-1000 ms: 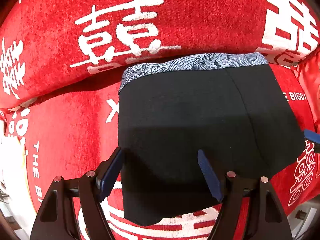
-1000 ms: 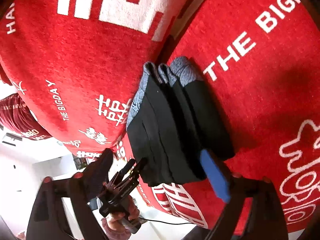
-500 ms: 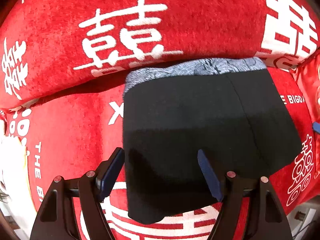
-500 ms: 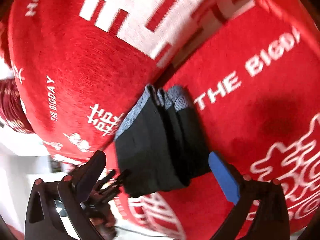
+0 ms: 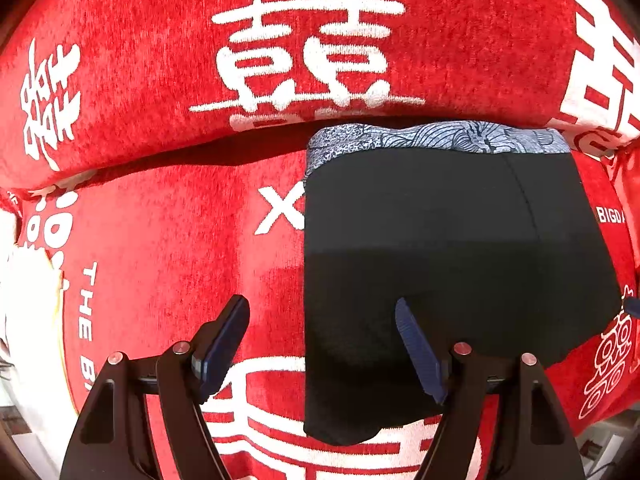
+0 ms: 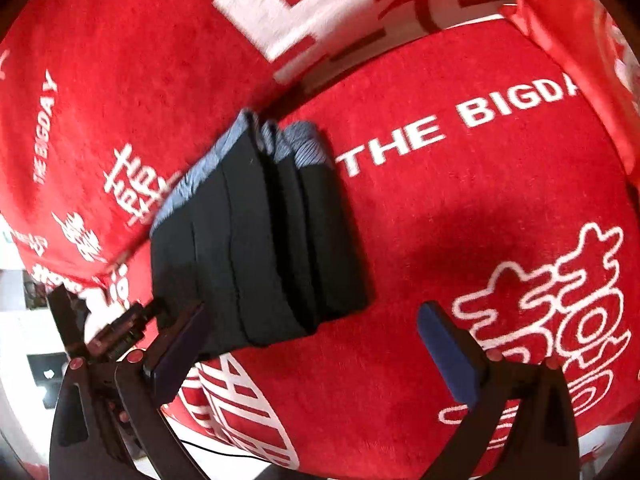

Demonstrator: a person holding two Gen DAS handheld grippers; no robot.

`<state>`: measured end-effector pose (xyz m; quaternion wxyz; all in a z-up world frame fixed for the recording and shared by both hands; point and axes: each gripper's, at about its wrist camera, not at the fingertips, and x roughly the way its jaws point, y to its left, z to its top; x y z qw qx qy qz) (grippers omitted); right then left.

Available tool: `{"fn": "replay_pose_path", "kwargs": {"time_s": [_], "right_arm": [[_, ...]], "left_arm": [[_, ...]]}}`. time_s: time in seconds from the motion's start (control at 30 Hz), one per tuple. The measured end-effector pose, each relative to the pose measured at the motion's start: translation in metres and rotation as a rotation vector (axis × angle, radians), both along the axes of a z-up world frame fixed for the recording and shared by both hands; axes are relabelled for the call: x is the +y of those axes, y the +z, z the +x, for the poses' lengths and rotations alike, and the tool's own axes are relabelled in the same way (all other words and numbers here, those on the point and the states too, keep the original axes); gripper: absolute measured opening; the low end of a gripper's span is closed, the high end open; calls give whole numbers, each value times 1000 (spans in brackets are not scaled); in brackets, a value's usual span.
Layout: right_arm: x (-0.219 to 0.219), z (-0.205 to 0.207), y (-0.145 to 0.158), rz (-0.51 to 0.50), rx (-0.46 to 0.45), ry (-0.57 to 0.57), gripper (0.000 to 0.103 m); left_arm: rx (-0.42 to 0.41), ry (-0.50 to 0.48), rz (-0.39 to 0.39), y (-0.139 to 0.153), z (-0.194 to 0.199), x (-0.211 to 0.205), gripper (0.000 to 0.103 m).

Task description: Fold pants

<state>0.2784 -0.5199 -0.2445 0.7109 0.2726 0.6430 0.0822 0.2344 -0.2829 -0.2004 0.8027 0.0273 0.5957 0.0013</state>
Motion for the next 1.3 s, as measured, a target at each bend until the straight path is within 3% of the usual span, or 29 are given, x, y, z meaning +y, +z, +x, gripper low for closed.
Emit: {"fn": "replay_pose_path", "kwargs": {"time_s": [0.07, 0.13, 0.2, 0.27, 0.67, 0.73, 0.8, 0.87, 0.9, 1.07, 1.3], "right_arm": [[12, 6, -1, -22, -1, 35, 102], [23, 13, -2, -45, -13, 71, 92], [32, 19, -4, -94, -15, 113, 52], [42, 21, -12, -135, -1, 168, 44], [26, 8, -8, -122, 16, 185, 45], [24, 9, -4, -120, 14, 184, 46], [23, 12, -1, -116, 7, 192, 59], [19, 16, 3, -83, -14, 199, 77], [16, 18, 5, -64, -29, 195, 83], [0, 36, -4, 24, -19, 160, 85], [-11, 57, -43, 191, 36, 178, 85]], "left_arm": [[1, 2, -2, -1, 0, -1, 76], [2, 4, -5, -3, 1, -2, 76], [4, 8, -12, -5, 0, -1, 76], [11, 10, -21, -6, 1, 0, 76], [30, -14, -42, -13, 8, 4, 77], [18, -18, -101, -7, 8, 8, 77], [-2, -15, -176, -1, 9, 18, 83], [-10, -9, -189, 1, 13, 24, 103], [-30, -3, -197, 2, 15, 28, 103], [15, 15, -212, -16, 31, 39, 103], [119, -46, -370, -58, 59, 43, 103]]}}
